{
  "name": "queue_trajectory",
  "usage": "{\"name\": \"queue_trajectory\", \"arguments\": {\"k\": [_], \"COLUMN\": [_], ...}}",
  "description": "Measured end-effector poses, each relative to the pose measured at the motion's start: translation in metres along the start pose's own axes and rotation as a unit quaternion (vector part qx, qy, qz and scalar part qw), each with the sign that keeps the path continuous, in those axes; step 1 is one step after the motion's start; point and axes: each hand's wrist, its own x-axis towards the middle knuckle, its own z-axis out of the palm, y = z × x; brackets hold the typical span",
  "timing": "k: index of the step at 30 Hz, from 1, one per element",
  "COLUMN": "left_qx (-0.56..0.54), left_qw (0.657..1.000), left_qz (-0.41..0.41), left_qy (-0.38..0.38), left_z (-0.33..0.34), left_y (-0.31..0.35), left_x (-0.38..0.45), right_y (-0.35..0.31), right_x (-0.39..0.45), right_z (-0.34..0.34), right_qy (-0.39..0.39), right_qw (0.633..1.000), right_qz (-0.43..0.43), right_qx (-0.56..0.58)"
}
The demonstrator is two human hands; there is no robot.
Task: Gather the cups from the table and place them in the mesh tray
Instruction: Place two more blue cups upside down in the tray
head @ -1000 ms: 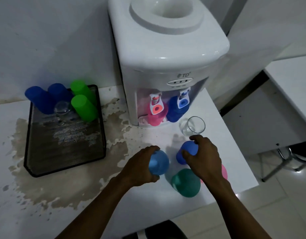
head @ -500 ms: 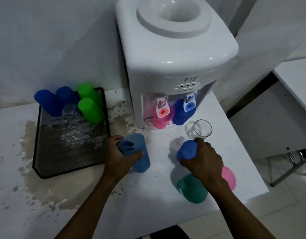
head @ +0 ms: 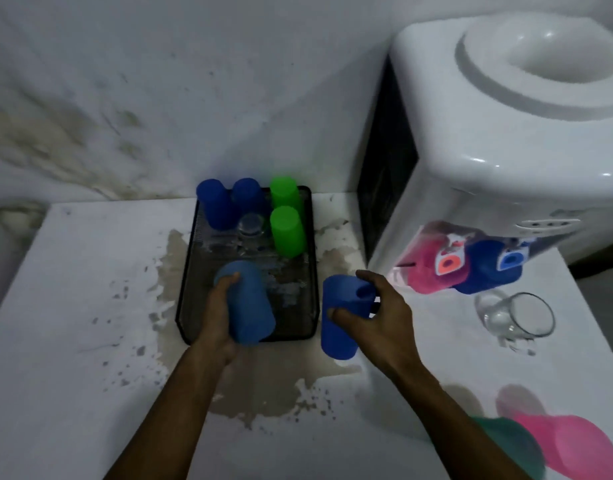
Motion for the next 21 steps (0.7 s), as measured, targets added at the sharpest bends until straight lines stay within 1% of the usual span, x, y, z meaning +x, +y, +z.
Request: {"name": "queue_trajectory", "arguments": {"k": [3,4,6,8,10,11,13,15,17,19,21], "left_qx": [-0.007,-0.018,-0.005,0.051,0.157,0.212,0.323,0.409,0.494,0.567,0.619], "left_qw": [1.000,1.000,0.999,0.997,0.978,0.960,0.908,0.854,0.809,0.767,0.727], "left_qz": [0.010,0.011,0.017,0.048,0.122,0.165,0.243,0.289,0.284,0.264,0.260], "left_qy": [0.016,0.012,0.029,0.041,0.061,0.076,0.114,0.138,0.148,0.143,0.146], "left_z": [-0.013,-0.019,-0.031,-0.038,-0.039,-0.039,-0.037,-0.036,-0.030,-0.022,-0.014], "left_y": [0.023,0.032,0.044,0.055,0.067,0.073,0.085,0.099,0.111,0.120,0.125], "left_x": [0.009,0.014,0.031,0.048,0.055,0.058,0.067,0.079,0.088,0.095,0.102], "right_y": [-0.010,-0.013,-0.018,-0.022,-0.028,-0.029,-0.030,-0.028,-0.025,-0.020,-0.017], "right_x": [0.015,0.021,0.033,0.045,0.052,0.055,0.058,0.061,0.063,0.064,0.065], "right_z": [0.032,0.045,0.068,0.088,0.102,0.109,0.119,0.128,0.132,0.135,0.136], "right_qy": [-0.004,-0.007,-0.004,0.000,-0.009,-0.016,-0.032,-0.058,-0.082,-0.087,-0.084], "right_qw": [0.999,0.998,0.991,0.982,0.970,0.964,0.953,0.942,0.939,0.948,0.957], "right_qz": [0.016,0.033,0.076,0.118,0.161,0.182,0.219,0.253,0.268,0.264,0.251], "right_qx": [0.037,0.061,0.113,0.147,0.182,0.193,0.205,0.213,0.199,0.155,0.120]}}
